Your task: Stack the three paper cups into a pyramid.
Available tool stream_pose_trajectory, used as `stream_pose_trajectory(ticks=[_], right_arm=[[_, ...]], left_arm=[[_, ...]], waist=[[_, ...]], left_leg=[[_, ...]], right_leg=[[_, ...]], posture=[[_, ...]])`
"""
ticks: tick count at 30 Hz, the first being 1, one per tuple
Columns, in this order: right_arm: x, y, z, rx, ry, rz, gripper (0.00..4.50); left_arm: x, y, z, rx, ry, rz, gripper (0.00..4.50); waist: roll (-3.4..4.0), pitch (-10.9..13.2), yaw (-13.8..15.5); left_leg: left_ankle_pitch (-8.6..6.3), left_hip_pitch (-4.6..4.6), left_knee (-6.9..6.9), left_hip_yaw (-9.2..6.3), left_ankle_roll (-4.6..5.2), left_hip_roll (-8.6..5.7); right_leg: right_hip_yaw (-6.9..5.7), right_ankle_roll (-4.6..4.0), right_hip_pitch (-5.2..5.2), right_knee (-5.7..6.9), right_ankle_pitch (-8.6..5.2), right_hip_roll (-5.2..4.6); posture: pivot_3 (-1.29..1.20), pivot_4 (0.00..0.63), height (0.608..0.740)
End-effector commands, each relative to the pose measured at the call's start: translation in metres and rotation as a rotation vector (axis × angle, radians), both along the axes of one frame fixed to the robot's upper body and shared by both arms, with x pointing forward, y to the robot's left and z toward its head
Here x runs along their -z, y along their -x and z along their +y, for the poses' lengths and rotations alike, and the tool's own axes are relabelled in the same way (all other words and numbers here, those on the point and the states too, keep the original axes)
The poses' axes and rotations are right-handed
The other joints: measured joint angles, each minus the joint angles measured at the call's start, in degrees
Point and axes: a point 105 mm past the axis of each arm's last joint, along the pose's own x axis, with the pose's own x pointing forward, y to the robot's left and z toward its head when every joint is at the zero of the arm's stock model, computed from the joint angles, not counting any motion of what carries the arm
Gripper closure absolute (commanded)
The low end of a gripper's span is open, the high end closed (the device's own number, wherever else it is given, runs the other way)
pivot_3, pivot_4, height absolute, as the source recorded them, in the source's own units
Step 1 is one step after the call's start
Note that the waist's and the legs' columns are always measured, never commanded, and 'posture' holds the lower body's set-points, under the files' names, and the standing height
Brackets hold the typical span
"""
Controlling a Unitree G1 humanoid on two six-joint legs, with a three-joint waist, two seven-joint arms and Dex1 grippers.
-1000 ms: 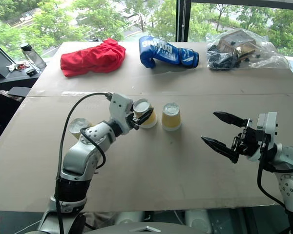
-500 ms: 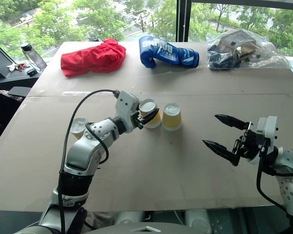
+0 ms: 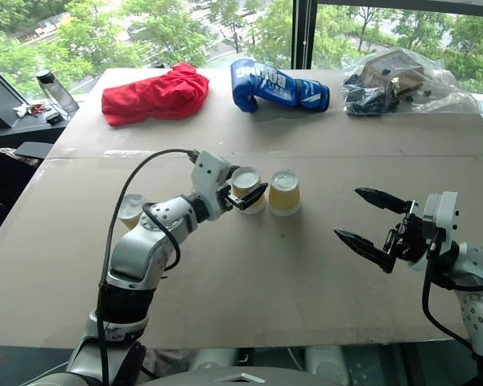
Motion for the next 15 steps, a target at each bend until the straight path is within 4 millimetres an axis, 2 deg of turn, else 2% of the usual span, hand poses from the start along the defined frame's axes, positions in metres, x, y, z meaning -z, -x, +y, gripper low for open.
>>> stream_pose_trajectory(ticks=[1,5,8,10,15], right_arm=[[-0.013,0.003,-0.001,-0.011,0.004,-0.056,0.0],[-0.014,0.002,0.0,-0.024,0.004,-0.052,0.0],[-0.016,0.001,0.001,-0.043,-0.003,-0.052,0.0],[-0.018,-0.002,0.004,-0.065,-0.011,-0.054,0.0],[-0.025,-0.009,0.018,-0.139,-0.05,-0.063,0.0]], left_arm=[[-0.026,0.01,0.006,0.003,0.023,-0.102,0.08],[-0.045,0.021,0.012,0.0,0.065,-0.165,0.08],[-0.063,0.038,0.016,0.027,0.113,-0.232,0.08],[-0.07,0.05,0.028,-0.004,0.137,-0.278,0.08],[-0.07,0.075,0.068,-0.275,0.164,-0.335,0.08]], waist=[[0.0,0.0,0.0],[0.0,0.0,0.1],[0.0,0.0,0.1],[0.0,0.0,-0.08],[0.01,-0.01,-0.61]], left_leg=[[0.01,0.0,0.0,0.0,-0.02,0.0],[0.01,0.0,0.0,-0.01,-0.02,0.02],[0.01,0.01,0.02,0.0,-0.02,0.02],[0.01,0.01,0.02,0.01,-0.02,0.02],[-0.03,0.04,0.0,-0.02,0.05,0.06]], right_leg=[[0.01,0.0,0.0,0.0,0.0,0.0],[0.0,0.0,0.0,0.0,0.0,0.0],[0.01,0.0,0.03,0.0,0.0,-0.01],[0.01,0.0,0.04,-0.01,0.0,-0.02],[0.02,0.0,0.05,0.0,0.0,-0.02]], posture=[[0.0,0.15,0.74],[0.0,0.15,0.74],[0.0,0.15,0.74],[0.0,0.15,0.74],[0.0,0.15,0.74]])
